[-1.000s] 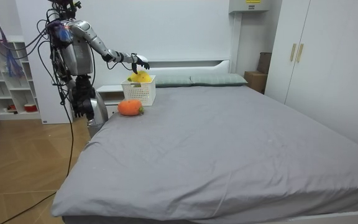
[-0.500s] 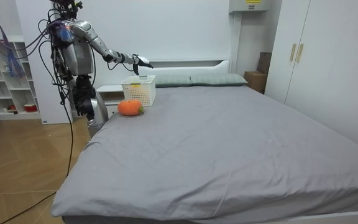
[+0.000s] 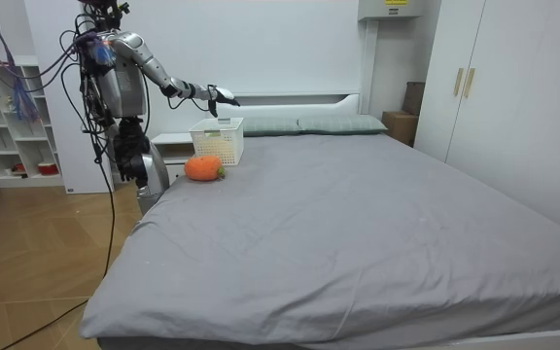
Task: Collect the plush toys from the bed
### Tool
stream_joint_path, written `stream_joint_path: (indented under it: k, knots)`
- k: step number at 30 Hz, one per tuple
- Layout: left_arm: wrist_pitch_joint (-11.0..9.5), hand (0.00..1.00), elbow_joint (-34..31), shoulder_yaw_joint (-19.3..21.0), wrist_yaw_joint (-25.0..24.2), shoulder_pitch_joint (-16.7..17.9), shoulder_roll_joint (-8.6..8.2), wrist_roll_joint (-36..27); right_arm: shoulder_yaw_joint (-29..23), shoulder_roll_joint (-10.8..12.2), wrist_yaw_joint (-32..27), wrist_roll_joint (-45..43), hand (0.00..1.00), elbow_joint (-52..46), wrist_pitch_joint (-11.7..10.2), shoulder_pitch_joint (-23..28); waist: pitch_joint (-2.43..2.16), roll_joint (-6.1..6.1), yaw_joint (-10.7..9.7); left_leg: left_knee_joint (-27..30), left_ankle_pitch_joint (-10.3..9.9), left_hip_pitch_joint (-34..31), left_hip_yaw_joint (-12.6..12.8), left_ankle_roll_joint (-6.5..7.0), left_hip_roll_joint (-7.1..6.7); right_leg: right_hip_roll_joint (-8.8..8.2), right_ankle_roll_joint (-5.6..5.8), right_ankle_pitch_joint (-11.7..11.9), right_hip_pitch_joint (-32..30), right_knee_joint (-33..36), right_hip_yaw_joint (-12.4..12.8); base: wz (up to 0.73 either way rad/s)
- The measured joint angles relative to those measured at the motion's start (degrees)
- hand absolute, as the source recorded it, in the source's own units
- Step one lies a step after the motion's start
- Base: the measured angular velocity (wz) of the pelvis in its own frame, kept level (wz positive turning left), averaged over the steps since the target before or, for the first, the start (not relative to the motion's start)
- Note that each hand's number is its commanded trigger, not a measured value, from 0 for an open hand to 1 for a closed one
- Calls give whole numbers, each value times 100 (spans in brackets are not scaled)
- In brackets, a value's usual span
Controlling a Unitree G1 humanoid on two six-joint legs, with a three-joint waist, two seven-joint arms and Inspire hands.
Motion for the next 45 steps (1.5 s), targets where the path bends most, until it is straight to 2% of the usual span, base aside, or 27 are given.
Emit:
stream_joint_path:
  k: [7,11,14,17,19,22,28,30,34,39,45]
  knots:
    - [-26,0,96,-4,107,20,-1,-24,-367,-4,-210,540,0,0,-70,-10,3,11,-178,-2,-2,61,40,3,21,-4,-4,4,24,36,63,-2]
    - [-32,0,205,-3,117,15,-6,-36,-614,-28,-383,1031,0,-8,-170,-9,23,104,-272,-3,-24,119,144,19,77,-9,-8,6,24,82,196,-14]
    - [-68,0,211,7,115,103,-4,2,-883,-32,-508,1314,0,-12,-360,-8,7,180,-477,-2,-32,125,205,29,80,-8,-3,10,20,84,275,-9]
    - [-73,0,120,13,110,151,-13,4,-969,-142,-703,1497,0,-13,-494,15,-41,278,-625,-5,-31,140,345,38,105,-2,-14,34,-11,88,375,-15]
    - [-92,0,109,13,114,132,-7,-3,-1007,-158,-784,1699,0,-15,-580,149,-93,350,-696,-65,-35,235,501,48,156,0,-21,45,-6,95,493,-28]
    - [-180,0,112,5,125,127,-11,-5,-1020,-158,-814,1920,0,-15,-618,364,-124,404,-841,-163,-34,348,644,47,179,4,-25,48,7,97,632,-28]
    - [-312,0,117,31,126,22,-14,5,-1303,-274,-824,2162,0,-39,-627,771,-144,373,-1248,-293,-36,446,837,51,194,9,-26,55,-49,97,842,-19]
    - [-358,0,118,41,126,21,-15,1,-1408,-303,-846,2173,0,-46,-632,877,-141,366,-1299,-308,-36,512,918,52,237,15,-28,64,-63,96,930,-25]
    - [-411,0,110,38,127,1,-19,-1,-1641,-368,-878,2256,0,-276,-636,1113,-140,365,-1548,-360,-47,578,1046,60,255,23,-25,67,-73,92,1027,-15]
    - [-425,0,110,15,110,-23,-14,2,-1654,-397,-849,2343,0,-283,-658,1152,-136,361,-1726,-421,-85,711,1220,37,275,75,-32,72,-58,90,1248,-22]
    - [-427,0,-23,-29,86,-103,-20,-2,-1643,-396,-562,2143,0,-280,-665,1728,-132,331,-1788,-456,-102,747,1359,31,311,103,-46,80,-104,91,1406,-13]
